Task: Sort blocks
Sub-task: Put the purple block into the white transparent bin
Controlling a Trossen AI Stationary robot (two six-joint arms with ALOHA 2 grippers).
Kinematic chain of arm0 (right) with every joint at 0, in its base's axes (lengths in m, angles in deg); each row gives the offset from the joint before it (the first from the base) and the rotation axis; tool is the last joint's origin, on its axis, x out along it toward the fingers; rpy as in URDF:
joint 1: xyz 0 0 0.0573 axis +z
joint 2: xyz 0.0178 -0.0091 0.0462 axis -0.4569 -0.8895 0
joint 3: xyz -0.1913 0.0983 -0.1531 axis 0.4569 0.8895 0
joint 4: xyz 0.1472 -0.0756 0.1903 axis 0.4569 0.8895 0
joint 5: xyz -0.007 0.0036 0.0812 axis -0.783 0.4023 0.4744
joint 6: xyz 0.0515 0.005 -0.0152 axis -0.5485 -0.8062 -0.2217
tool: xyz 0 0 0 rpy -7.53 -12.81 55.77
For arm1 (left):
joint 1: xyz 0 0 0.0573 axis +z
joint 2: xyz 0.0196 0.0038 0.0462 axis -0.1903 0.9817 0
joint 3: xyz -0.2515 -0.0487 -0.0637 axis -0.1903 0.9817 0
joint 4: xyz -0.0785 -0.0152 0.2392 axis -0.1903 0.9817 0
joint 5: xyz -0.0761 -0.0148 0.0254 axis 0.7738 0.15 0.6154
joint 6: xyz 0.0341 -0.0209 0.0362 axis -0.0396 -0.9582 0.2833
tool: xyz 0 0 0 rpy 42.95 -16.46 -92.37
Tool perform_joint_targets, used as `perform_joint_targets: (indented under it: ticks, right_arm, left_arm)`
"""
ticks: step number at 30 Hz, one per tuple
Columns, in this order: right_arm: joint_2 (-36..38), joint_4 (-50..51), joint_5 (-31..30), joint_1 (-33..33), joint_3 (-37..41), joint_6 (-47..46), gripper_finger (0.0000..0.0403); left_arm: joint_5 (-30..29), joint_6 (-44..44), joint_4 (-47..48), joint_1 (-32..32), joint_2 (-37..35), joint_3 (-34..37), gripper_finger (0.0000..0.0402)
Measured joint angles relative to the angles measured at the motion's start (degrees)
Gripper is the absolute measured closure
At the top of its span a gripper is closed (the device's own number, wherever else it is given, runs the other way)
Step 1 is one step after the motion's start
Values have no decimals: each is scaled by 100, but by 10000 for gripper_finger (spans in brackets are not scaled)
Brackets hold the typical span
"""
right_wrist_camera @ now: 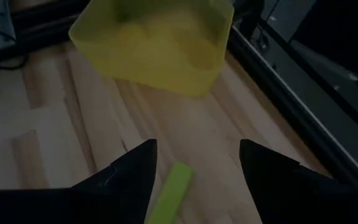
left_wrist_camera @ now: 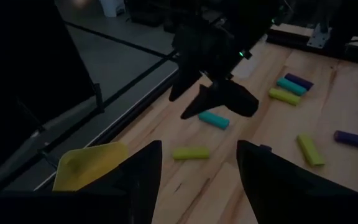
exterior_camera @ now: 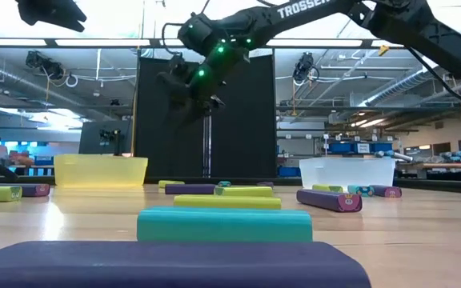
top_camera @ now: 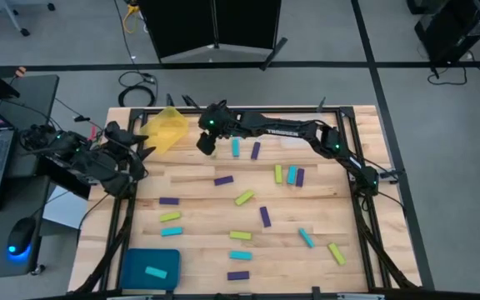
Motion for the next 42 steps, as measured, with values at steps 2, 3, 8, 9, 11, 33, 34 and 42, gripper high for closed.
perform_joint_targets:
  ticks: [2, 3, 8, 9, 11, 33, 34, 42]
  right_arm:
    - [1, 233, -90, 62, 4, 30, 162]
    - [-1, 354, -178, 102, 8, 40, 161]
    - [71, 310, -362, 338, 493, 139, 163]
    - [82, 267, -335, 412, 630, 239, 163]
    - [205, 304, -328, 598, 960, 446, 164]
    - [1015, -1647, 1454, 958, 3701, 1676, 164]
    - [979, -1606, 1481, 949, 3700, 1677, 163]
    - [817, -1417, 1217, 935, 3673, 1652, 197]
  left_arm:
    - [-7, 9, 1, 0, -2, 1, 186]
    - [-5, 13, 1, 0, 2, 1, 186]
    - [-5, 121, -28, 0, -19, 148, 186]
    - [-3, 115, -26, 0, -21, 186, 186]
    - [3, 113, -38, 0, -21, 257, 186]
    - [-201, 275, -412, 0, -37, 342, 186]
    - [-193, 274, -416, 0, -42, 342, 186]
    - [-184, 274, -435, 0, -42, 342, 186]
